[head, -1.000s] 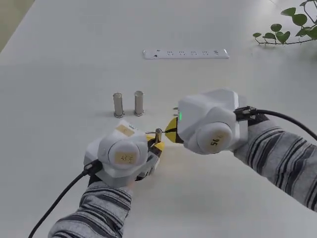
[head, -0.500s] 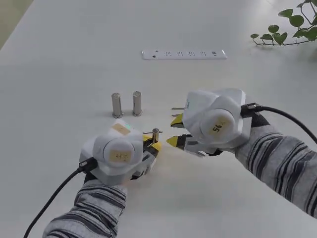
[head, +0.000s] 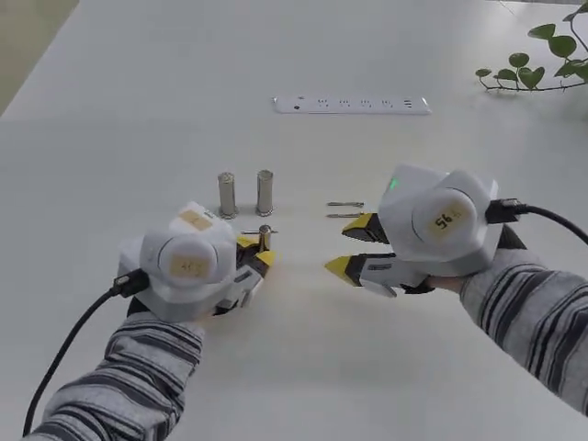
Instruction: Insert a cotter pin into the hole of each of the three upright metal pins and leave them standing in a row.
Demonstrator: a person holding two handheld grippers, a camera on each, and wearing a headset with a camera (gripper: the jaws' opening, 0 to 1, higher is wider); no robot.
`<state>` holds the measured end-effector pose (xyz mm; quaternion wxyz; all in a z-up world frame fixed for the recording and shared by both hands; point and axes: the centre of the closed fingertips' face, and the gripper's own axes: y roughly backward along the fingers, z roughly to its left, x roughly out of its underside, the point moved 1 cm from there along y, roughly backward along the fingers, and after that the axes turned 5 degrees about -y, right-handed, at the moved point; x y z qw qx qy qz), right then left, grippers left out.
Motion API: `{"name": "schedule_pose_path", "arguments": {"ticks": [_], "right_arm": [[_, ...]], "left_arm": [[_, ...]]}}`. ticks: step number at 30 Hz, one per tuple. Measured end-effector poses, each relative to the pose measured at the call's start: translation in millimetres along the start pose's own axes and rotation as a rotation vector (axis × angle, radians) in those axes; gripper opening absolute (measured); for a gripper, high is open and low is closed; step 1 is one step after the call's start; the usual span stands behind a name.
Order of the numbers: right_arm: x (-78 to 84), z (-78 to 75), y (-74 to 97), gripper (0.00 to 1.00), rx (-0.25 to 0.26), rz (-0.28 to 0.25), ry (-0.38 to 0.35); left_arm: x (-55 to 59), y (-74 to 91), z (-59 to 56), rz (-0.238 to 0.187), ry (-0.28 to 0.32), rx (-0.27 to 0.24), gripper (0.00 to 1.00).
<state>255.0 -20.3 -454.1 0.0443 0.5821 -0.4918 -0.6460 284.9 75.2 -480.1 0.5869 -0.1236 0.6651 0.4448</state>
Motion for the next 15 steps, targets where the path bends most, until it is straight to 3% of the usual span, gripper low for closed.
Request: {"name": "schedule_pose_path", "arguments": {"ticks": [4,15], "right_arm": [[0.3,-0.2,-0.7,0.22,0.005,-0.012,-0.024],[5.2,-0.7,-3.5,0.22,0.007,-0.014,-0.104]], "left_arm": [[1.8,2.5,13.6,0.008,0.007,-0.012,0.05],[10.7,6.6,37.6,0.025,-0.011,-0.032,0.05]]}}
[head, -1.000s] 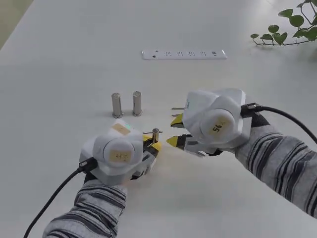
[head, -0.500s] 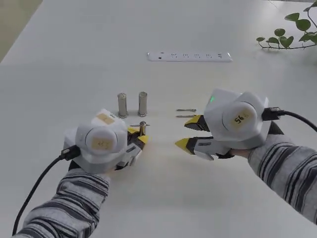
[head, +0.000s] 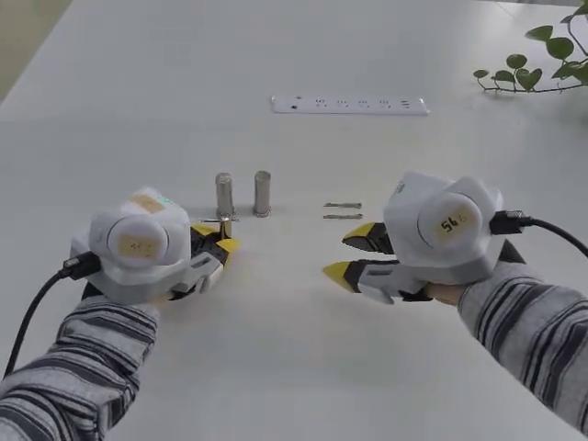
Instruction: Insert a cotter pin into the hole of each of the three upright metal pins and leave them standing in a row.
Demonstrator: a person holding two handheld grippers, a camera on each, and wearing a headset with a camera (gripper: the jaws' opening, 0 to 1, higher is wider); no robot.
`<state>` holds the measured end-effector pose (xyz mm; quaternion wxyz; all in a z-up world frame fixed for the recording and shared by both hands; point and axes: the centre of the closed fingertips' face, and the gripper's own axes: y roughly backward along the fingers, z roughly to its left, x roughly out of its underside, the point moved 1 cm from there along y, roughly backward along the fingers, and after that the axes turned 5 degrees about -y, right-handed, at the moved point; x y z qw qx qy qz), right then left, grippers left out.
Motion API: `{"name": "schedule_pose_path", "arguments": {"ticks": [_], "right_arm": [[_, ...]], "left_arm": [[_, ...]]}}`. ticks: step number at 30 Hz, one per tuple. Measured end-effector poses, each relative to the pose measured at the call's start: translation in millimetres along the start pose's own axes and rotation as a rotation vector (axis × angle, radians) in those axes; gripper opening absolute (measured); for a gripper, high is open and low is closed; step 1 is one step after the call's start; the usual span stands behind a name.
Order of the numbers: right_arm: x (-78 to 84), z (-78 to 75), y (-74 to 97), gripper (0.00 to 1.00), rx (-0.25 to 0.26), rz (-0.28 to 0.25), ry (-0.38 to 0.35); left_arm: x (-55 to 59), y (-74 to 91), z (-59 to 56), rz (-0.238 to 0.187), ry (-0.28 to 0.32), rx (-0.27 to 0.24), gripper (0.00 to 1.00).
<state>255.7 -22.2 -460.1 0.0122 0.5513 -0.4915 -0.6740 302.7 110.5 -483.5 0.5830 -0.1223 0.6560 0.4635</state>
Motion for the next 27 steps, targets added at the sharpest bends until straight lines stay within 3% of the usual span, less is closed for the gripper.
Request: {"name": "schedule_pose_path", "arguments": {"ticks": [13,27], "right_arm": [[6.5,-2.2,-1.3,0.21,0.006,0.013,-0.052],[7.2,0.6,-4.8,0.2,0.006,0.012,-0.091]], "left_arm": [[3.5,-0.8,7.2,-0.011,0.001,0.045,0.05],[2.9,-2.4,7.0,-0.01,-0.008,0.042,0.06]]}}
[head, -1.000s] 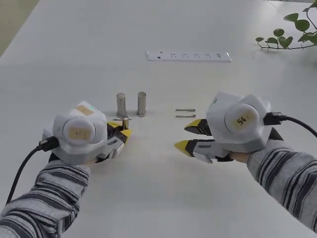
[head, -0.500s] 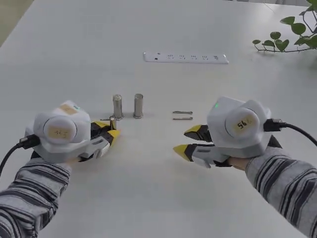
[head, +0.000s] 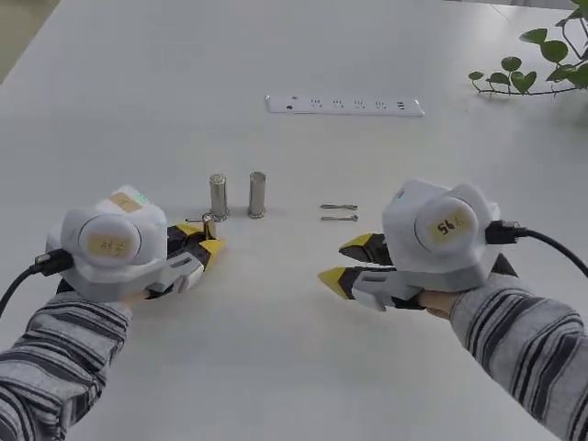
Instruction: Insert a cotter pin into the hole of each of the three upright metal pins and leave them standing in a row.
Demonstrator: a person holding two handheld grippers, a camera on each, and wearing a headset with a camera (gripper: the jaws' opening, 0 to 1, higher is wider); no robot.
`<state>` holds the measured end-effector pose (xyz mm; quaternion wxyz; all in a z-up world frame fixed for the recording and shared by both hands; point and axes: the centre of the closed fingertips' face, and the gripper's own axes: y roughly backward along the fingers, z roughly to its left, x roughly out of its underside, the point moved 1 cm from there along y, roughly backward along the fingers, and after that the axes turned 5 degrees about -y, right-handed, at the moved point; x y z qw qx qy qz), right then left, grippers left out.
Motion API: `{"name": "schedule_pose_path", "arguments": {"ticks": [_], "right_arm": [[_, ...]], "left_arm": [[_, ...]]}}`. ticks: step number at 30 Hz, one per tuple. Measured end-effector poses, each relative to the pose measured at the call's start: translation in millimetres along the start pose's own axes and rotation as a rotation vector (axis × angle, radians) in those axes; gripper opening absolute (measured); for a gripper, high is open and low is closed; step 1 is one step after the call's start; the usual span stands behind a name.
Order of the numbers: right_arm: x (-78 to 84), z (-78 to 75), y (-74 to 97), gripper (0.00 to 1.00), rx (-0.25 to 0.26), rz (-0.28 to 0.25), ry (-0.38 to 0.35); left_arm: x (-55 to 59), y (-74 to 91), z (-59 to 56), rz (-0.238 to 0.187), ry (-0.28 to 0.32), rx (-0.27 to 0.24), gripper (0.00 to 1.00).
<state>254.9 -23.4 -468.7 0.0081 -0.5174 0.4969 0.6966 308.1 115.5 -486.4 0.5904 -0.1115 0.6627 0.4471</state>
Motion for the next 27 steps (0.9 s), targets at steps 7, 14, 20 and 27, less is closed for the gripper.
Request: {"name": "schedule_pose_path", "arguments": {"ticks": [7,14,20,27], "right_arm": [[3.9,-0.6,1.0,0.2,0.004,0.003,-0.017],[6.1,-0.7,2.2,0.21,0.002,-0.003,-0.038],[-0.7,-1.9,2.1,0.22,-0.007,-0.053,-0.082],[-12.6,-3.2,-3.0,0.27,-0.013,-0.08,-0.039]], "left_arm": [[3.5,-3.5,1.3,0.017,0.014,-0.007,0.06],[11.9,-2.1,-0.9,0.056,0.022,-0.015,0.17],[3.9,5.5,-0.6,0.023,0.08,-0.033,0.33],[-11.8,17.7,-4.0,-0.026,0.158,-0.034,0.53]]}}
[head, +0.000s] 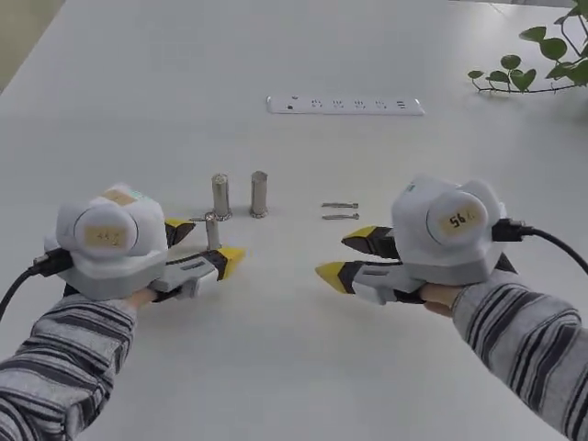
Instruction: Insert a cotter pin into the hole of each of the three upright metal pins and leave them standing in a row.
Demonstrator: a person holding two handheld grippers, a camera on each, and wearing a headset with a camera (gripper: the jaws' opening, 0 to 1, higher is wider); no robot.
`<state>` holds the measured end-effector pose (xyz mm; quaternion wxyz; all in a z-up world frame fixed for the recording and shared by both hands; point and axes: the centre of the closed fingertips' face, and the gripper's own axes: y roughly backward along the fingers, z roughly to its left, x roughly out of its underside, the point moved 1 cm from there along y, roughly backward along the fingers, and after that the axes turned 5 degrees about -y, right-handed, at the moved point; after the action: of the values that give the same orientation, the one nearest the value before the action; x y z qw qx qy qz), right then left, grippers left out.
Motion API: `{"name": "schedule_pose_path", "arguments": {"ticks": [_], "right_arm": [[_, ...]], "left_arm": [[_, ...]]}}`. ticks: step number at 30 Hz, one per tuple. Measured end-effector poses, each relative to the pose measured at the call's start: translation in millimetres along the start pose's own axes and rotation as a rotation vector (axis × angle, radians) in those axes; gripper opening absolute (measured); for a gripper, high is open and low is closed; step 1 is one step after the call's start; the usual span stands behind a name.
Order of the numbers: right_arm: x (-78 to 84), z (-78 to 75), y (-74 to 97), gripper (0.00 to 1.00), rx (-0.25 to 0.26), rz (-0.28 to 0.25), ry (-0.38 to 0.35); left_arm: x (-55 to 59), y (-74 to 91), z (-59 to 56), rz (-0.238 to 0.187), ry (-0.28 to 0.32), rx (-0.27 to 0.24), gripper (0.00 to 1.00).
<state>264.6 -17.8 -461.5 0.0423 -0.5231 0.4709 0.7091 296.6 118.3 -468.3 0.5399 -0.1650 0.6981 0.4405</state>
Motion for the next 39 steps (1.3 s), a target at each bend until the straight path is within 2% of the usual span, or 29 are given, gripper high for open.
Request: {"name": "schedule_pose_path", "arguments": {"ticks": [1,4,8,13,15,18,20,22,25,27,30,31,34,39], "right_arm": [[-4.1,-1.5,-2.3,0.27,0.0,-0.009,-0.003],[-15.8,-5.0,-8.5,0.28,-0.003,-0.037,-0.014],[-36.8,-9.5,-21.3,0.28,-0.013,-0.086,-0.064],[-56.4,-15.9,-41.3,0.29,-0.021,-0.121,-0.075],[-61.9,-17.2,-50.9,0.3,-0.02,-0.133,-0.033],[-67.3,-10.6,-64.4,0.29,-0.038,-0.137,-0.024],[-71.1,-16.8,-74.0,0.29,-0.043,-0.152,-0.046],[-76.6,-15.2,-78.4,0.29,-0.047,-0.178,-0.093],[-78.0,-13.3,-87.2,0.27,-0.053,-0.187,-0.135],[-77.7,-11.9,-92.3,0.25,-0.055,-0.184,-0.135],[-75.7,-12.7,-100.8,0.21,-0.044,-0.181,-0.163],[-75.8,-13.7,-102.7,0.2,-0.037,-0.188,-0.187],[-76.4,-13.8,-106.5,0.18,-0.035,-0.196,-0.198],[-74.3,-16.0,-109.8,0.13,-0.026,-0.186,-0.183]], "left_arm": [[-3.4,2.9,-0.5,-0.015,0.001,-0.007,0.55],[-7.7,9.0,-1.6,-0.021,-0.022,-0.023,0.62],[-14.8,20.2,-6.7,-0.039,-0.045,-0.043,0.7],[-16.6,28.3,-13.3,-0.046,-0.04,-0.052,0.77],[-17.7,31.8,-15.1,-0.049,-0.036,-0.053,0.8],[-18.3,38.3,-17.1,-0.051,-0.026,-0.06,0.84],[-18.0,43.2,-19.2,-0.056,-0.014,-0.063,0.85],[-17.0,47.2,-19.5,-0.054,0.005,-0.073,0.86],[-15.9,51.3,-18.3,-0.054,-0.004,-0.089,0.88],[-16.0,51.7,-17.9,-0.059,-0.012,-0.093,0.92],[-11.2,51.2,-14.6,-0.035,-0.032,-0.116,0.99],[-10.6,51.3,-15.0,-0.033,-0.037,-0.115,0.99],[-9.1,51.6,-16.0,-0.028,-0.049,-0.112,0.99],[-8.1,51.7,-20.1,-0.016,-0.084,-0.112,0.99]]}}
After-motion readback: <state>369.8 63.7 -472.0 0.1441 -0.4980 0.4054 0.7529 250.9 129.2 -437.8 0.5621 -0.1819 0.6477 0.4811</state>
